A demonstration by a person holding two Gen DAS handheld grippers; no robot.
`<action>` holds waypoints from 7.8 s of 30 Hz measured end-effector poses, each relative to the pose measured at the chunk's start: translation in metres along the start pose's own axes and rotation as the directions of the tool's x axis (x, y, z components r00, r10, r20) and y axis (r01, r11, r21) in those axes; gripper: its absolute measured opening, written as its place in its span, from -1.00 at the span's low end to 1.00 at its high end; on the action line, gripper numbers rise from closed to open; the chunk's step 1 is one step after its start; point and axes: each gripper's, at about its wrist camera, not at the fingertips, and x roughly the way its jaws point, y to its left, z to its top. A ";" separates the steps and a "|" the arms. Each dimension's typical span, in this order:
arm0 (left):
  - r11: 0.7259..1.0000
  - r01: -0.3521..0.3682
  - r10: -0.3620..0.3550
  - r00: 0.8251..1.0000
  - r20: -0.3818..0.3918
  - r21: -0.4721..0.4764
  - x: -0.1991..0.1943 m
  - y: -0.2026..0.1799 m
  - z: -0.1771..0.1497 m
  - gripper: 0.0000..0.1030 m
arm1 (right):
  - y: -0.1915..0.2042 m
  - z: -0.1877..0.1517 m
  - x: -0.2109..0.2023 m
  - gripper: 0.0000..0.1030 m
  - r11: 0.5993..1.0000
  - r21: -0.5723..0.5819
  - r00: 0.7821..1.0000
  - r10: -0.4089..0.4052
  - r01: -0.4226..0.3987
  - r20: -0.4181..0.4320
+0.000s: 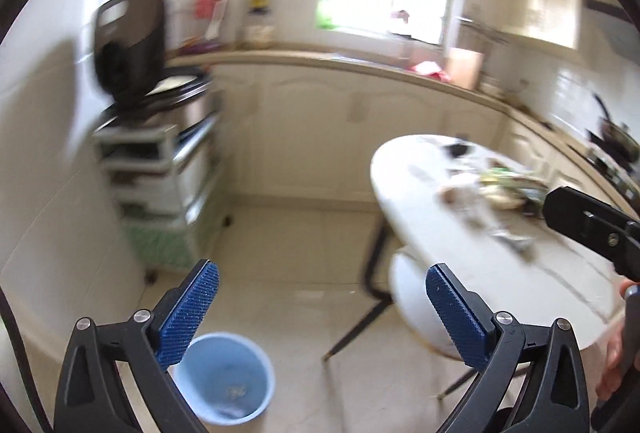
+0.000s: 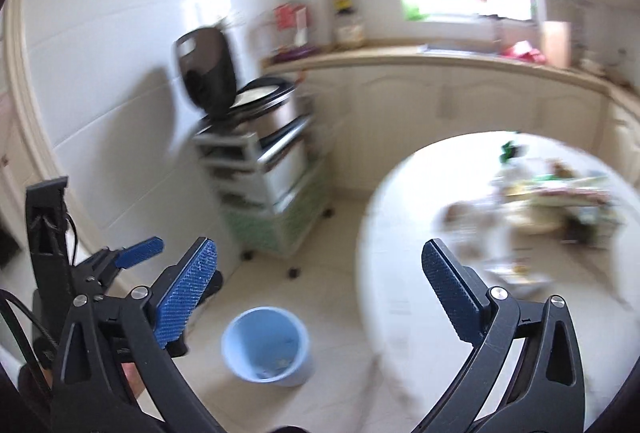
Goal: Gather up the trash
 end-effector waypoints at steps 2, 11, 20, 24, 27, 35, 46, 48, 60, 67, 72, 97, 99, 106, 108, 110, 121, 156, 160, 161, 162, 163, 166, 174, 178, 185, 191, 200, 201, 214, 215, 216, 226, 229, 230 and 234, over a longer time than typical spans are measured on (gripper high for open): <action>0.997 0.054 -0.054 0.999 0.001 0.056 0.010 -0.034 0.008 0.99 | -0.033 0.001 -0.025 1.00 0.998 0.022 0.998 -0.063 0.062 0.019; 0.967 0.137 -0.118 0.988 -0.097 0.217 0.111 -0.121 0.052 0.99 | -0.160 0.002 -0.073 1.00 0.955 0.121 0.962 -0.272 0.272 -0.022; 0.968 0.086 -0.029 0.972 -0.233 0.235 0.206 -0.172 0.086 0.76 | -0.246 -0.015 -0.063 1.00 0.922 0.166 0.935 -0.335 0.351 -0.116; 0.965 0.061 0.006 0.968 -0.252 0.256 0.252 -0.183 0.097 0.62 | -0.278 -0.019 -0.048 1.00 0.906 0.176 0.919 -0.360 0.386 -0.162; 0.969 0.067 0.000 0.962 -0.271 0.237 0.273 -0.183 0.101 0.39 | -0.293 -0.018 -0.035 1.00 0.903 0.186 0.917 -0.354 0.386 -0.184; 0.972 0.112 -0.048 0.954 -0.297 0.204 0.296 -0.173 0.107 -0.55 | -0.319 -0.004 0.016 0.99 0.898 0.178 0.905 -0.360 0.402 -0.227; 0.963 0.233 -0.190 0.944 -0.271 0.134 0.251 -0.145 0.107 -0.73 | -0.328 -0.003 0.042 -0.25 0.894 0.192 0.898 -0.348 0.404 -0.270; 0.958 0.253 -0.214 0.942 -0.258 0.132 0.239 -0.145 0.107 -0.73 | -0.328 -0.004 0.033 -0.26 0.897 0.191 0.903 -0.348 0.399 -0.252; 0.932 0.334 -0.307 0.934 -0.181 0.139 0.158 -0.153 0.096 -0.72 | -0.320 -0.018 -0.068 -0.26 0.892 0.312 0.945 -0.309 0.328 -0.110; 0.933 0.336 -0.321 0.939 -0.121 0.129 0.096 -0.126 0.082 -0.72 | -0.250 -0.011 -0.107 -0.26 0.940 0.270 0.976 -0.217 0.209 0.001; 0.951 0.292 -0.286 0.955 -0.077 0.098 0.053 -0.076 0.066 -0.72 | -0.169 0.000 -0.106 -0.26 0.978 0.186 0.992 -0.108 0.095 0.061; 0.962 -0.157 0.062 0.923 -0.381 -0.225 0.049 0.202 -0.120 -0.70 | 0.122 -0.078 0.167 -0.26 0.955 -0.049 0.902 0.259 -0.293 -0.345; 0.953 -0.180 0.062 0.903 -0.426 -0.243 0.064 0.207 -0.127 -0.69 | 0.113 -0.087 0.187 -0.26 0.957 -0.038 0.890 0.253 -0.288 -0.380; 0.930 -0.226 0.054 0.864 -0.501 -0.291 0.102 0.228 -0.133 -0.32 | 0.114 -0.116 0.253 -0.26 0.961 0.015 0.842 0.250 -0.277 -0.479; 0.924 -0.245 0.062 0.853 -0.518 -0.293 0.119 0.231 -0.120 0.21 | 0.115 -0.124 0.264 -0.26 0.960 0.029 0.828 0.255 -0.278 -0.500; 0.917 -0.267 0.080 0.850 -0.521 -0.295 0.128 0.233 -0.114 0.35 | 0.118 -0.130 0.275 -0.26 0.961 0.035 0.820 0.252 -0.273 -0.514; 0.883 -0.340 0.138 0.847 -0.514 -0.323 0.115 0.251 -0.107 0.38 | 0.136 -0.146 0.304 0.23 0.949 0.093 0.785 0.302 -0.301 -0.541; 0.969 0.176 -0.178 0.984 -0.003 0.173 0.006 -0.136 0.035 0.98 | -0.095 -0.006 -0.099 1.00 0.958 0.059 0.956 -0.285 0.282 0.065; 0.953 0.191 -0.177 0.981 -0.078 0.234 0.055 -0.173 0.041 0.98 | -0.138 -0.015 -0.106 1.00 0.936 0.096 0.939 -0.343 0.339 0.025; 0.950 0.195 -0.175 0.979 -0.100 0.244 0.068 -0.179 0.043 0.98 | -0.148 -0.019 -0.108 1.00 0.932 0.102 0.936 -0.351 0.348 0.015; 0.948 0.193 -0.168 0.979 -0.119 0.251 0.080 -0.185 0.044 0.98 | -0.157 -0.021 -0.107 1.00 0.927 0.111 0.933 -0.360 0.358 0.003; 0.946 0.187 -0.155 0.978 -0.140 0.265 0.093 -0.191 0.042 0.98 | -0.165 -0.024 -0.106 1.00 0.923 0.117 0.930 -0.368 0.366 -0.010; 0.941 0.183 -0.132 0.973 -0.190 0.283 0.131 -0.206 0.046 0.97 | -0.187 -0.035 -0.103 1.00 0.917 0.132 0.927 -0.373 0.376 -0.043; 0.935 0.173 -0.091 0.961 -0.263 0.309 0.199 -0.225 0.043 0.94 | -0.222 -0.050 -0.084 1.00 0.916 0.169 0.931 -0.350 0.364 -0.108; 0.928 0.178 -0.079 0.953 -0.293 0.328 0.224 -0.233 0.043 0.67 | -0.232 -0.047 -0.074 1.00 0.917 0.161 0.929 -0.349 0.366 -0.121; 0.919 0.246 -0.151 0.942 -0.301 0.307 0.236 -0.227 0.048 0.14 | -0.244 -0.029 -0.045 1.00 0.924 0.099 0.925 -0.356 0.369 -0.130; 0.921 0.274 -0.200 0.943 -0.267 0.278 0.228 -0.211 0.053 -0.38 | -0.251 -0.001 -0.005 1.00 0.948 0.025 0.941 -0.313 0.318 -0.126; 0.921 0.354 -0.298 0.908 -0.294 0.162 0.233 -0.177 0.055 -0.88 | -0.248 0.024 0.065 0.82 0.959 -0.105 0.946 -0.277 0.263 -0.166; 0.919 0.367 -0.314 0.903 -0.294 0.146 0.233 -0.174 0.055 -0.89 | -0.249 0.026 0.071 0.79 0.959 -0.113 0.946 -0.277 0.261 -0.169; 0.910 0.399 -0.356 0.891 -0.280 0.114 0.212 -0.160 0.053 -0.94 | -0.252 0.029 0.081 -0.43 0.950 -0.176 0.940 -0.289 0.258 -0.183; 0.910 0.398 -0.355 0.893 -0.275 0.119 0.210 -0.162 0.055 -0.94 | -0.253 0.031 0.076 -0.51 0.948 -0.177 0.941 -0.294 0.264 -0.170; 0.908 0.400 -0.357 0.893 -0.272 0.122 0.208 -0.163 0.055 -0.94 | -0.254 0.031 0.070 -0.56 0.947 -0.168 0.942 -0.298 0.272 -0.153; 0.906 0.401 -0.362 0.900 -0.242 0.136 0.172 -0.174 0.060 -0.98 | -0.255 0.040 -0.020 -0.66 0.958 -0.051 0.960 -0.281 0.281 0.009; 0.926 0.334 -0.290 0.927 -0.237 0.175 0.167 -0.174 0.056 -0.87 | -0.253 0.037 -0.035 -0.66 0.969 -0.020 0.969 -0.248 0.248 -0.008; 0.931 0.317 -0.272 0.932 -0.240 0.178 0.166 -0.173 0.055 -0.83 | -0.251 0.035 -0.038 -0.66 0.971 -0.014 0.970 -0.241 0.240 -0.021; 0.943 0.254 -0.194 0.944 -0.266 0.214 0.169 -0.176 0.044 -0.07 | -0.238 0.015 -0.046 -0.66 0.979 0.003 0.978 -0.202 0.202 -0.046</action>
